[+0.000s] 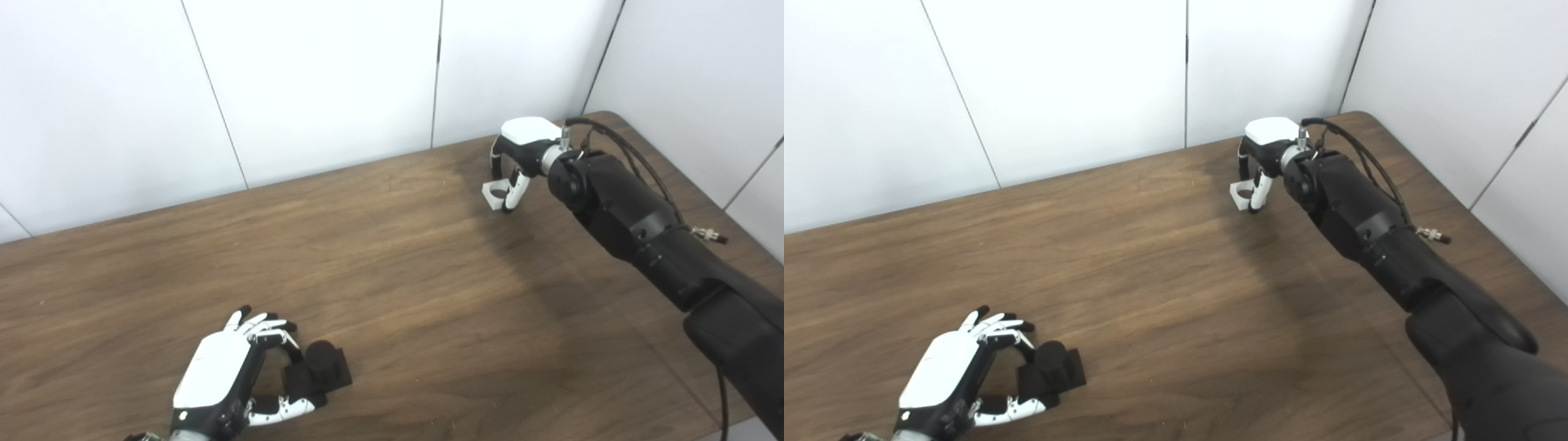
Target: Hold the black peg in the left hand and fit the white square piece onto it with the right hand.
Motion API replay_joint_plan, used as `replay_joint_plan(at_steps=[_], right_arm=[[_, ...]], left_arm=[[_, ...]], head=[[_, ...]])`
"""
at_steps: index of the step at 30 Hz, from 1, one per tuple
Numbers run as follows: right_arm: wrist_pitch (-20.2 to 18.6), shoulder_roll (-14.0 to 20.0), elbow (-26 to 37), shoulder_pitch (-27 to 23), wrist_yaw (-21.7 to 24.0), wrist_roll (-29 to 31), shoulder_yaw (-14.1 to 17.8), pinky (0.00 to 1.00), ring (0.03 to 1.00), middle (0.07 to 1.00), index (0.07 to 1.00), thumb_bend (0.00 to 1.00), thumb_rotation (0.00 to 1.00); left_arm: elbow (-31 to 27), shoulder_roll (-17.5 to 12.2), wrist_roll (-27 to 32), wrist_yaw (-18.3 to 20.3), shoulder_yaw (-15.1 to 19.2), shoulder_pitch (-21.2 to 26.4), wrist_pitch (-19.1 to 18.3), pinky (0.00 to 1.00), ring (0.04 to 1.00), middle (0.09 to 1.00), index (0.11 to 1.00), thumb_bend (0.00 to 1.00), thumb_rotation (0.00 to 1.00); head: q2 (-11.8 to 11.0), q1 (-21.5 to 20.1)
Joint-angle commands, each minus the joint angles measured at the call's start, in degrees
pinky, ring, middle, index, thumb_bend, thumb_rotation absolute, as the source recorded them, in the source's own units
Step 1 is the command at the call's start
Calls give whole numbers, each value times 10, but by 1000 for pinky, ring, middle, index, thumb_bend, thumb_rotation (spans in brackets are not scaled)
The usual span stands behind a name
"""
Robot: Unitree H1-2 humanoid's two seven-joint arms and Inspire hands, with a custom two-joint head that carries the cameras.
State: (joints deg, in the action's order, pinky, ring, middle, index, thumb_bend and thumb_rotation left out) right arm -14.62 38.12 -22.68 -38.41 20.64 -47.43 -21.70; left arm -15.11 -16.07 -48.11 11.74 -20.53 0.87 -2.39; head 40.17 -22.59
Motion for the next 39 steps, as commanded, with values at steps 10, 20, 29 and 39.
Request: replay_joint_plan(at_steps=[10,20,29,39], right_arm=[[23,18,14,-8,-7,7,18,967,944,810,485,523,129],[31,29,90,11,1,12,28,988,935,801,485,523,129],[69,34,165,23,6,9,37,954,925,797,486,524,130],[77,30,288,32,73,13,42,968,943,801,486,523,131]], left_arm=[[-7,-5,-13,22,-2,-10,-16,1000,885,769,487,520,49],[-7,-3,-15,15,-5,-10,-13,1000,880,765,487,520,50],[-4,6,-23,18,-11,-10,-19,1000,893,774,487,520,51],[-3,24,-47,24,-24,-9,-37,1000,906,783,487,520,53]], head=[[2,8],[10,45],[19,97],[27,161]])
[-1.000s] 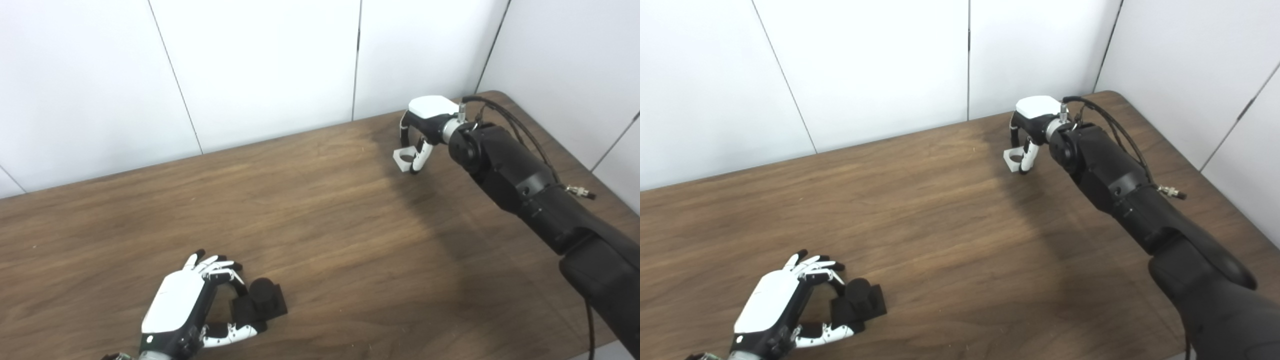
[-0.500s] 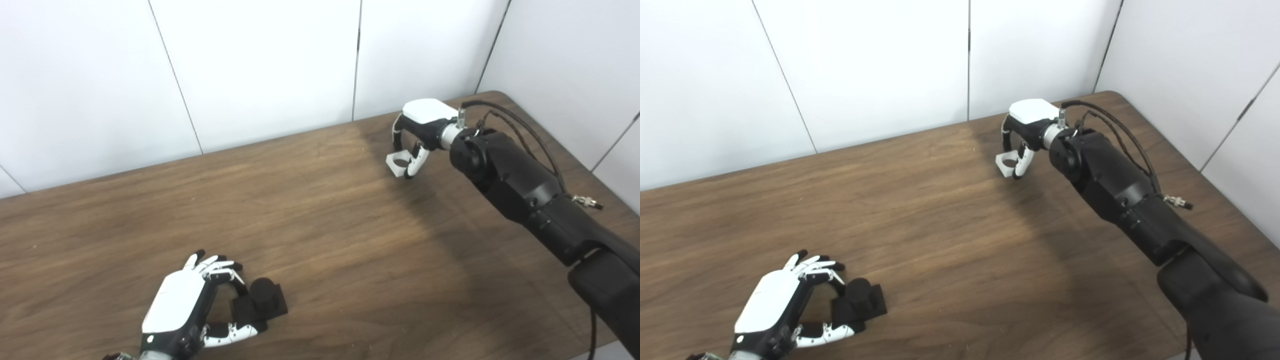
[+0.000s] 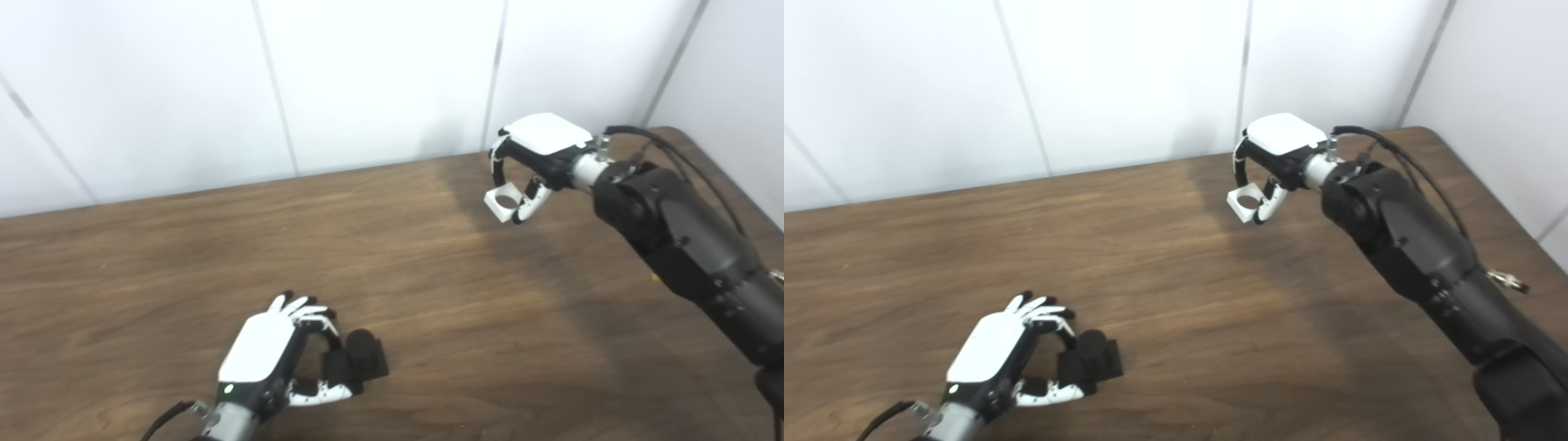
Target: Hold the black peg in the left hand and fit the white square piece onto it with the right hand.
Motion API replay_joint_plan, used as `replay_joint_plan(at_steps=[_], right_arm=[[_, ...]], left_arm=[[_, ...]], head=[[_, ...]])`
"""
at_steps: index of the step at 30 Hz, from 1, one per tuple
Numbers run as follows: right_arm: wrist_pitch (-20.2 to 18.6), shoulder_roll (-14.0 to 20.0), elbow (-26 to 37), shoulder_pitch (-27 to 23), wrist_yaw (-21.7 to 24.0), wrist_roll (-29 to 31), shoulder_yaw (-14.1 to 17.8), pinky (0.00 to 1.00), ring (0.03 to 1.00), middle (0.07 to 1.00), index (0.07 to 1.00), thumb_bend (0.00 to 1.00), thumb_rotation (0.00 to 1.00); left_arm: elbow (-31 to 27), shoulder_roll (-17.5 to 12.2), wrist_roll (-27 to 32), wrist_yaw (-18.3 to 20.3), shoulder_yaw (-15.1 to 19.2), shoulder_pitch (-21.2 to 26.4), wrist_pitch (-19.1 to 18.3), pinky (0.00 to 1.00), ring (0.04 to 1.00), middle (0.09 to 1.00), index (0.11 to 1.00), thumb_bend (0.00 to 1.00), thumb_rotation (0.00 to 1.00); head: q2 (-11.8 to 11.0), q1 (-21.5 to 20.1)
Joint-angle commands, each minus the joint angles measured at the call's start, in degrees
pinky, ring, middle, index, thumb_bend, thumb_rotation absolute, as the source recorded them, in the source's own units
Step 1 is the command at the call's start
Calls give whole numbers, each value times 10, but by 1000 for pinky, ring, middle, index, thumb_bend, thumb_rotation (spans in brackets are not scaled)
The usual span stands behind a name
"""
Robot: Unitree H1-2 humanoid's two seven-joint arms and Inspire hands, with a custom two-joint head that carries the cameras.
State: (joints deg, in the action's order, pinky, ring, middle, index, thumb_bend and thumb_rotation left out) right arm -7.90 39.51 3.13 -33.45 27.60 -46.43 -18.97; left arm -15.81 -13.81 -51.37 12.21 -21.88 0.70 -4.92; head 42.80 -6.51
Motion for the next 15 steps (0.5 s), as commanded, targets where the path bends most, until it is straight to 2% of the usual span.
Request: replay_joint_plan(at_steps=[1,8,15], right_arm=[[13,14,45,-17,11,6,14,971,945,802,486,523,130],[44,-2,111,-23,56,11,7,968,935,790,484,524,132],[53,-26,179,-27,101,32,12,936,917,772,483,524,132]], left_arm=[[5,2,-16,19,-11,-7,-12,1000,906,784,487,521,53],[13,11,-27,16,-21,-6,-19,1000,916,791,487,519,57],[21,16,-27,3,-24,-4,-16,1000,915,790,487,518,56]], head=[[1,2],[3,32],[5,43]])
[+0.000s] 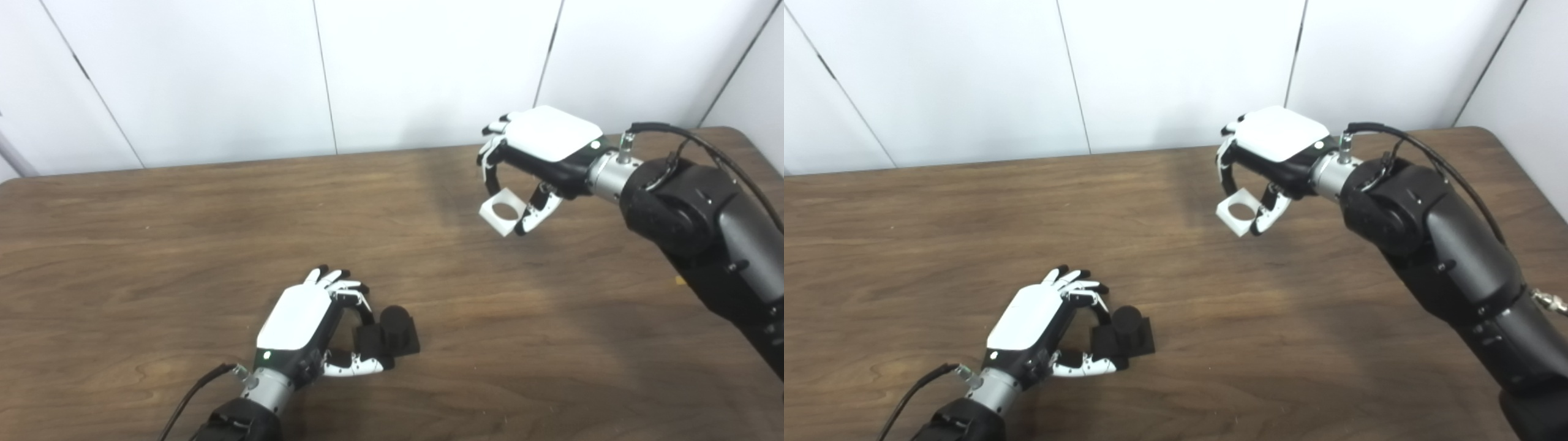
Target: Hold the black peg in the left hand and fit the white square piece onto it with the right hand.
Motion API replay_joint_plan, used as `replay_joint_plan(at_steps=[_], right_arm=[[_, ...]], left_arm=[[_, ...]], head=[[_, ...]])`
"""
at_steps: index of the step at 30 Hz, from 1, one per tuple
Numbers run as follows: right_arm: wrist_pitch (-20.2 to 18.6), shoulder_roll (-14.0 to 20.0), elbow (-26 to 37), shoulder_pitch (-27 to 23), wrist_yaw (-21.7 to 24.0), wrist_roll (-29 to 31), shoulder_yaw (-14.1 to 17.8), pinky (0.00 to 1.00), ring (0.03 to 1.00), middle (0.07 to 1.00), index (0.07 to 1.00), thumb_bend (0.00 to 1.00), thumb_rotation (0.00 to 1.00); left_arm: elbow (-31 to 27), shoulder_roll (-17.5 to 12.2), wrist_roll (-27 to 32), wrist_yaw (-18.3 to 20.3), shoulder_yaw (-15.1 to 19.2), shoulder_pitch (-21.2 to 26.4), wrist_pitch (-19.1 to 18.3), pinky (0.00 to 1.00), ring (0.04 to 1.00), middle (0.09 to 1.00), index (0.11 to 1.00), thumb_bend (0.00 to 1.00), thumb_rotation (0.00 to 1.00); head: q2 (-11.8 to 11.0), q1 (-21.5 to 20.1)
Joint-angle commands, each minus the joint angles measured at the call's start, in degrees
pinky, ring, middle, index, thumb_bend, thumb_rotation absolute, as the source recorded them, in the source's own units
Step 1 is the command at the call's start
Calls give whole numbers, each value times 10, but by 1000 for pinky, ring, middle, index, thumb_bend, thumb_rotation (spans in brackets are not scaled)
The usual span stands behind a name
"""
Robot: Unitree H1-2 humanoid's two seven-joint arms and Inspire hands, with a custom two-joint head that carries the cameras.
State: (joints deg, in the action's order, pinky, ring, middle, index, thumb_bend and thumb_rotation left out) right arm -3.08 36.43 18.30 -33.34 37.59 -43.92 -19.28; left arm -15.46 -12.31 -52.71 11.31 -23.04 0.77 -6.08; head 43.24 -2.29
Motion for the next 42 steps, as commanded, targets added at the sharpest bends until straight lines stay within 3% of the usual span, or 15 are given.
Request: replay_joint_plan(at_steps=[1,8,19,42], right_arm=[[1,2,40,-27,9,10,16,939,922,776,483,524,132],[-24,-28,111,-31,68,22,21,943,930,783,483,524,132],[-32,-68,165,-41,114,25,19,942,925,785,483,524,133],[3,-123,138,-7,116,14,-19,940,921,776,483,524,131]], left_arm=[[19,1,-13,10,-12,-5,-3,1000,915,790,487,518,56],[21,2,-17,7,-18,-3,-6,1000,916,790,488,518,57],[21,6,-16,8,-18,-2,-10,1000,918,790,487,518,57],[22,9,-20,8,-21,4,-11,1000,917,785,487,518,56]], head=[[1,1],[3,8],[10,16],[22,20]])
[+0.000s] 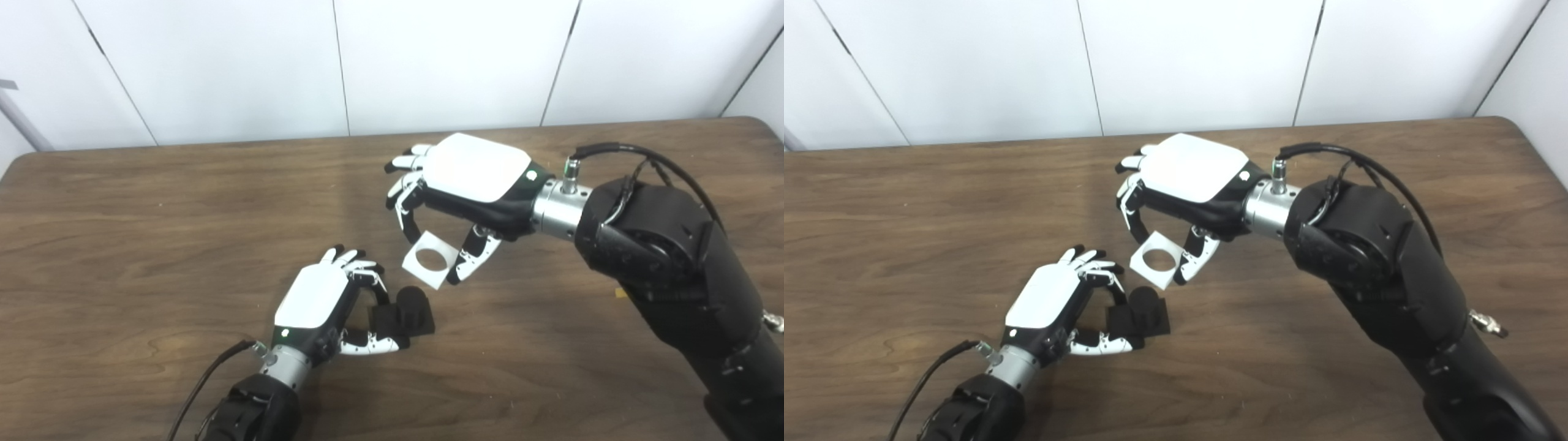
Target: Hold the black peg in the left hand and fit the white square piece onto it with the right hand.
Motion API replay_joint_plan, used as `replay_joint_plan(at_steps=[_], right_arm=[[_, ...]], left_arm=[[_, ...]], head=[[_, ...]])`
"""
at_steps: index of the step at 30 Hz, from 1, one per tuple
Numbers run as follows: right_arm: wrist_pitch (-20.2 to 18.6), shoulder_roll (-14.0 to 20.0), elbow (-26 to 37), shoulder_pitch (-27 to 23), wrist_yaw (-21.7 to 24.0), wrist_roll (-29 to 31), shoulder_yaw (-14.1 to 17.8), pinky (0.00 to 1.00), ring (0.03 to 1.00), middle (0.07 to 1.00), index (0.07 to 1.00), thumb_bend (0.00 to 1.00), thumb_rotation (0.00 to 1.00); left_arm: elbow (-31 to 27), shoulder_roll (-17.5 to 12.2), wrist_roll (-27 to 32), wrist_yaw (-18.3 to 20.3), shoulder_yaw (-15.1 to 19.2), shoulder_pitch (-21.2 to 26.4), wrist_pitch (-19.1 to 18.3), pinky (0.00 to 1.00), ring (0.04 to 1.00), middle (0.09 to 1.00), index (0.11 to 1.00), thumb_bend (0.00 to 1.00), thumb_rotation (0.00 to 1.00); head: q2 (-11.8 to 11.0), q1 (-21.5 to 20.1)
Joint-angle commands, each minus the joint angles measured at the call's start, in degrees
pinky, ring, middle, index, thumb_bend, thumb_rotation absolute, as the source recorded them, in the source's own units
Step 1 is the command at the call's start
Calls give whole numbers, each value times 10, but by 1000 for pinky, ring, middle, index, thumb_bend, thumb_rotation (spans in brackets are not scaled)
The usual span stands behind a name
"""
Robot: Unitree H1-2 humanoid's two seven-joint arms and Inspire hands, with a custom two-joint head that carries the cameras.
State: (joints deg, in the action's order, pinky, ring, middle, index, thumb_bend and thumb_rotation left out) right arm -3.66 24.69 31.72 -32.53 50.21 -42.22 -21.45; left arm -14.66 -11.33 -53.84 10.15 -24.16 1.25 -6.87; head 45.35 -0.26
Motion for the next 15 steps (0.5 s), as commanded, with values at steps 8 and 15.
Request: replay_joint_plan(at_steps=[8,15], right_arm=[[7,-21,-8,-8,-8,-11,-14,966,932,777,483,524,131],[3,-30,-11,-8,0,-20,-25,964,938,778,484,523,130]], left_arm=[[13,1,-10,18,-12,-1,-4,1000,918,786,488,518,57],[11,1,-10,22,-12,-1,-7,1000,922,789,489,517,57]], head=[[3,0],[5,-3]])
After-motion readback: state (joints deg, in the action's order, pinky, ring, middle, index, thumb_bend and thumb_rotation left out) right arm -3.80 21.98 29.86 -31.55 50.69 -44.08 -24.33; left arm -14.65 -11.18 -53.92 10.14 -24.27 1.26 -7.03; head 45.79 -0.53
